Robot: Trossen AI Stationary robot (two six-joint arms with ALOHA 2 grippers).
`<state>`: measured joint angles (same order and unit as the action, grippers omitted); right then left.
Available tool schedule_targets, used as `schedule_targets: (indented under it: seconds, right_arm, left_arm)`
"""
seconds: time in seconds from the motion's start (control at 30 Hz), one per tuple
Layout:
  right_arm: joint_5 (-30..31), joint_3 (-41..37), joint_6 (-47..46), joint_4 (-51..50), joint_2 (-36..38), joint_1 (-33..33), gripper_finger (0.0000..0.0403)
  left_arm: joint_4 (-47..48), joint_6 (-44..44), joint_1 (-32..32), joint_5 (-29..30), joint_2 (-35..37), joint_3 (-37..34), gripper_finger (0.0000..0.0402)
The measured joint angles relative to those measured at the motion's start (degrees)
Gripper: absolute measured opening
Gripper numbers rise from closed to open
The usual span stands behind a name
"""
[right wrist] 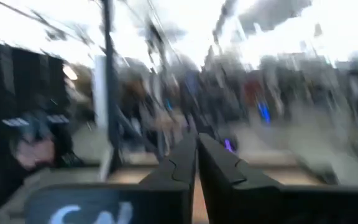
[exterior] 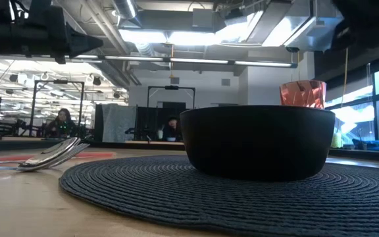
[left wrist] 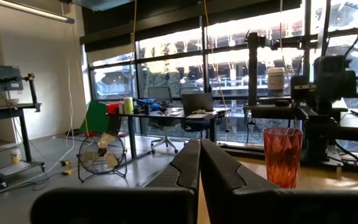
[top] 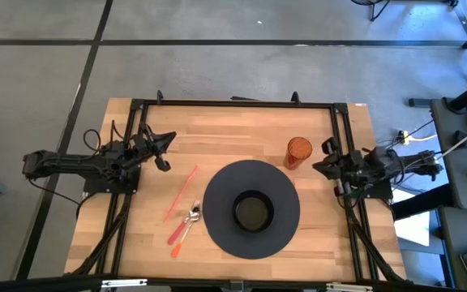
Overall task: Pick & Place Utensil
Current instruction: Put the orange glass on the black mat to the top right of the black bowl
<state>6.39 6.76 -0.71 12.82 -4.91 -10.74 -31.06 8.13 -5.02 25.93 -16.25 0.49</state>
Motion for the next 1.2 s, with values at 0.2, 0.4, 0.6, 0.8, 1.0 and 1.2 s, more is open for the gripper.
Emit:
schedule_targets:
  seconds: [0.2, 0.4, 0.6, 0.8, 1.0, 1.2]
  right_arm:
    - [4.56, 16.92, -5.2, -19.71, -14.25, 0.0, 0.0004]
    - [8.92, 35.84, -6.0, -41.22, -31.1, 0.0, 0.0037]
    - [14.44, 50.76, -7.32, -64.06, -45.28, 0.01, 0.0105]
    - [13.1, 56.26, -4.99, -73.82, -54.12, 0.0, 0.0195]
    - [13.09, 56.36, -6.26, -73.88, -58.61, 0.0, 0.0277]
    - [13.01, 56.36, -8.68, -75.54, -60.45, 0.89, 0.0299]
  left_arm:
    - [0.14, -0.07, 0.03, -0.01, -0.02, 0.0, 0.0005]
    - [1.72, -0.08, 0.04, -0.01, -0.02, 0.0, 0.0008]
    - [2.79, -0.87, 0.04, -0.01, -0.02, 0.0, 0.0004]
    - [3.08, -1.59, 0.04, -0.01, -0.02, 0.0, 0.0007]
    - [3.13, -2.93, 0.04, -0.04, -0.02, 0.0, 0.0006]
    - [4.8, -3.86, 0.04, -0.06, -0.02, 0.0, 0.0005]
